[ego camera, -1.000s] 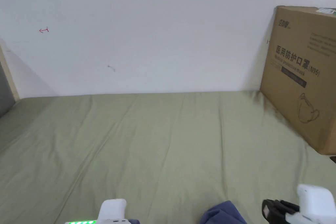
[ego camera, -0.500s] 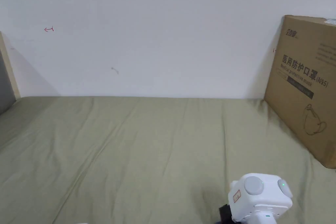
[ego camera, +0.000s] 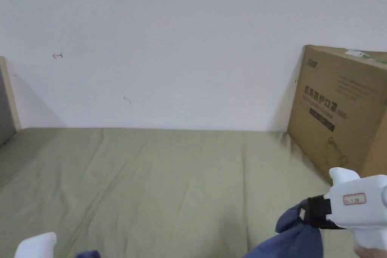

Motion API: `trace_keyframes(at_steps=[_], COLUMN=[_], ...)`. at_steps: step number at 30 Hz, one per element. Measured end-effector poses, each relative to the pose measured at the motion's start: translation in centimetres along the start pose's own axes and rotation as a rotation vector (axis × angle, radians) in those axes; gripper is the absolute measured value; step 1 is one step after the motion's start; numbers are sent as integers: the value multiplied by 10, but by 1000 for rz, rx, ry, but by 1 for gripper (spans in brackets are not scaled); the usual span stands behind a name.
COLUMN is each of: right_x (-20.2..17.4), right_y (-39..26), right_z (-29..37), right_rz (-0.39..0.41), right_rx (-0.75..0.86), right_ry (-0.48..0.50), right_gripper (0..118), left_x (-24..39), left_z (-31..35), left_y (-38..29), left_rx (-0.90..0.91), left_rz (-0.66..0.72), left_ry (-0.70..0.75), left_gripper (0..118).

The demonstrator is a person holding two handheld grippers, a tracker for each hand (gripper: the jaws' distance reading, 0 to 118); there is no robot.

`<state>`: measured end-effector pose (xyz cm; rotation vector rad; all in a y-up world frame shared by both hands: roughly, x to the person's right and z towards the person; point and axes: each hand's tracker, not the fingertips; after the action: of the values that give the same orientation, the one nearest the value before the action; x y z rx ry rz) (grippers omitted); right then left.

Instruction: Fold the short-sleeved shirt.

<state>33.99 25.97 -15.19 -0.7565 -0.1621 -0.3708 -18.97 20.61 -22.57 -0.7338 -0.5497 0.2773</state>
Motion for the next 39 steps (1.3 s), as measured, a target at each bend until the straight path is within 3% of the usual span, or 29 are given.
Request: trace_keyframes(at_steps=[7,14,30,36,39], right_x=[-6,-8,2,10,30], right_y=[31,65,194,181,155], right_z=[80,117,80,88,79], right_rz=[-42,-48,-88,-57,-68], right_rx=[140,239,393,474,437], right_ry=[50,17,-67,-116,-123], right_gripper=[8,8,8,8,8], left_x=[24,46,67,74,51], left_z=[50,73,2,-5,-17], left_y=[73,128,227,208,195], left_rx=[135,250,383,392,344], left_rz=[-35,-122,-151,-142,-136], left_ry=[-46,12,35,45,70], left_gripper=[6,6,6,6,6])
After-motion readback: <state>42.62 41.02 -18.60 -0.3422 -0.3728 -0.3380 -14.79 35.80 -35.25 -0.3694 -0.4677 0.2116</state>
